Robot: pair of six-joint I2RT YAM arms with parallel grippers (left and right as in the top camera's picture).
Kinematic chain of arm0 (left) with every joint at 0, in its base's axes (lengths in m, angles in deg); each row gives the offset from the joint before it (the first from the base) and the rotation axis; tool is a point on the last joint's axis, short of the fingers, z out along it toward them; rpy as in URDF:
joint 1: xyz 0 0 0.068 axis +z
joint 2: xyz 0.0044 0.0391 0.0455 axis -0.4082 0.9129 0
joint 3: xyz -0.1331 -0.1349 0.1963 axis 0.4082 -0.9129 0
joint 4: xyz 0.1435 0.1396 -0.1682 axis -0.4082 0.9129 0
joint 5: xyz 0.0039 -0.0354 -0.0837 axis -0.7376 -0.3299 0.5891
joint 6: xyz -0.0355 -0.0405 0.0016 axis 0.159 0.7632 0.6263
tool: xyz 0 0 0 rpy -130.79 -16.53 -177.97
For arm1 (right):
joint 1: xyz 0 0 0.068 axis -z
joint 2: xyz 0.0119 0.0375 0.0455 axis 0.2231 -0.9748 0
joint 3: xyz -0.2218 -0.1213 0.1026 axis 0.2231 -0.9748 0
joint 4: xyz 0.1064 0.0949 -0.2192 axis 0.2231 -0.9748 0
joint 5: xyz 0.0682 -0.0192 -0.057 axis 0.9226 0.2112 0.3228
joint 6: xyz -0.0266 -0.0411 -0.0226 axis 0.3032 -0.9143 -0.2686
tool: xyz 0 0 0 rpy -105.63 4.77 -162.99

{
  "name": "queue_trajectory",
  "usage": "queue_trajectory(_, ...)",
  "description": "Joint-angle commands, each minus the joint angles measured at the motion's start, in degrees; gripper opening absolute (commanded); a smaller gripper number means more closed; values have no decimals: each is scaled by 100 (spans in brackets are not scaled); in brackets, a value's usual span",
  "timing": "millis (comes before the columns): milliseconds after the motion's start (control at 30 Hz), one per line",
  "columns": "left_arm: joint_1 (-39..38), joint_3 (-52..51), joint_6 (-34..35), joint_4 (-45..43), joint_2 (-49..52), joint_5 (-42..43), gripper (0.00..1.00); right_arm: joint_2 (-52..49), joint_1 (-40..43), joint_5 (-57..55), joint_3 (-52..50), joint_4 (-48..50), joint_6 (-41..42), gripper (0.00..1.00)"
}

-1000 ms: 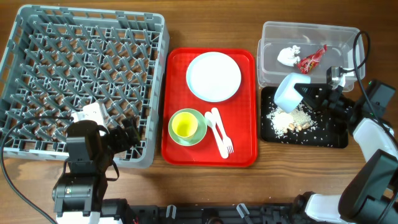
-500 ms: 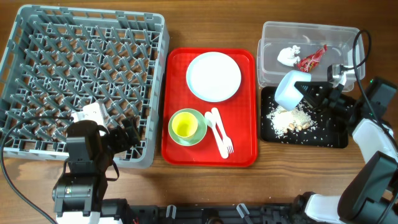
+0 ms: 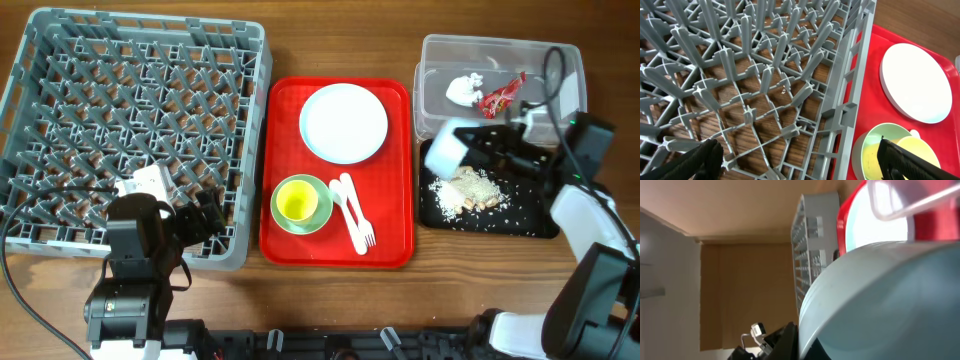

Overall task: Sort waste into correct bins and load items into the dishwasher rack
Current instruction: 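Tip the blue bowl over the black tray to dump rice and peanuts, then place the empty blue bowl onto the white plate with the right gripper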

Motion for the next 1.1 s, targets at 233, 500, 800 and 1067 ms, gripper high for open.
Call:
queue_trajectory(233, 24, 111, -33, -17, -4, -57, 100, 365, -2129, -1591, 697, -129, 455, 4)
queue_trajectory(500, 24, 111, -33, -17, -4, -57, 100, 365, -2918, -3355, 1405, -2114, -1058, 4)
queue_trajectory(800, 24, 111, -33, -17, -4, -57, 100, 363, -3626, -5853, 2697, -3539, -4079, 5)
queue_trajectory(1067, 24, 111, -33, -17, -4, -55, 100, -149, -4769, -6686, 2695, -2343, -5388, 4)
